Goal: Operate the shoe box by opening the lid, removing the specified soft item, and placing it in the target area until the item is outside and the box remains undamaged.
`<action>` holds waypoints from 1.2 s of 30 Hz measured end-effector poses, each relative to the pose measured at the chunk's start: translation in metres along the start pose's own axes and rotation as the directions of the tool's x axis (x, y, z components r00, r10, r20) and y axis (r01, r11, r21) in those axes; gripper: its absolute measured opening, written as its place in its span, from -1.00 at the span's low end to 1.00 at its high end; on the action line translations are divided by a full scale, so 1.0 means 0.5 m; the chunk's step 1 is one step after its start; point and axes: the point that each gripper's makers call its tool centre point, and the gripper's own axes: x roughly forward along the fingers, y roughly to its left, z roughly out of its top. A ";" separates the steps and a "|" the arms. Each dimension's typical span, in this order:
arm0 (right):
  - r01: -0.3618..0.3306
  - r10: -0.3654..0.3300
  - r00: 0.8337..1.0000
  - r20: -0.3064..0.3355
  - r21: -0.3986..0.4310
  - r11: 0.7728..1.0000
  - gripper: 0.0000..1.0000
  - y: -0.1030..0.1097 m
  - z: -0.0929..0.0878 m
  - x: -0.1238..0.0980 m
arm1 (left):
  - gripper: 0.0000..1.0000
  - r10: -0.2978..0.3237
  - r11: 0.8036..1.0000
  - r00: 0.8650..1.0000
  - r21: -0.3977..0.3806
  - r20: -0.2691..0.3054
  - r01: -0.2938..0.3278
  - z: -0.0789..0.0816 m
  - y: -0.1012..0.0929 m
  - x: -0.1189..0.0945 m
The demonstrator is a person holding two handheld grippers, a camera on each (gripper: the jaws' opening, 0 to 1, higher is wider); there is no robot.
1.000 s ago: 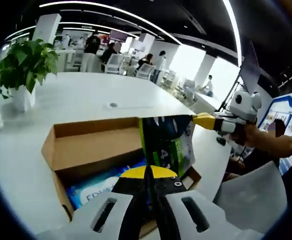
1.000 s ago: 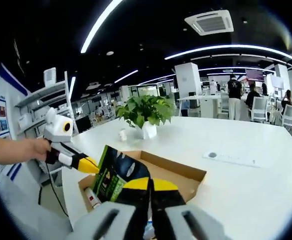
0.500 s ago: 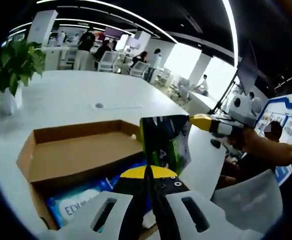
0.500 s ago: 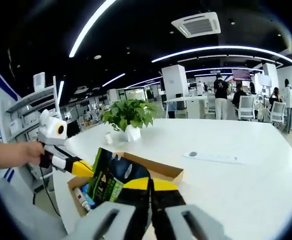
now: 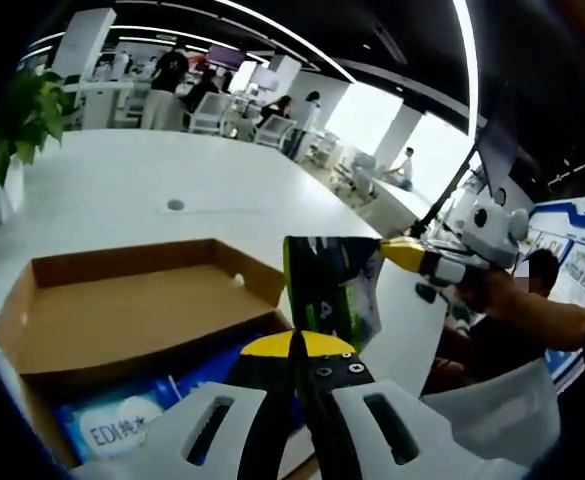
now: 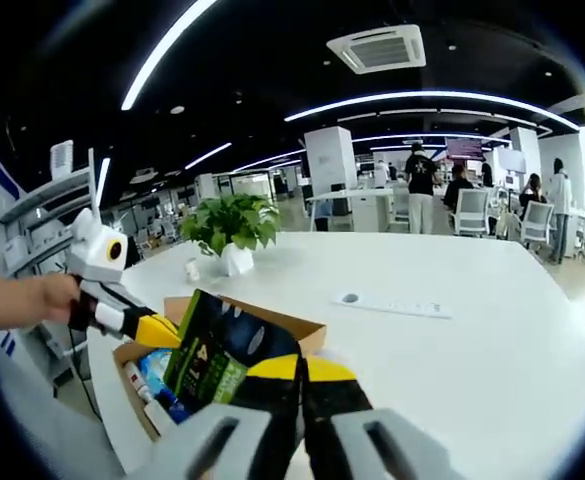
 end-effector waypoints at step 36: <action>0.145 -0.142 0.982 -0.122 0.019 0.989 -1.00 -0.184 -0.104 -0.004 | -1.00 0.019 0.997 0.994 -0.070 -0.104 -0.026 -0.034 -0.041 0.184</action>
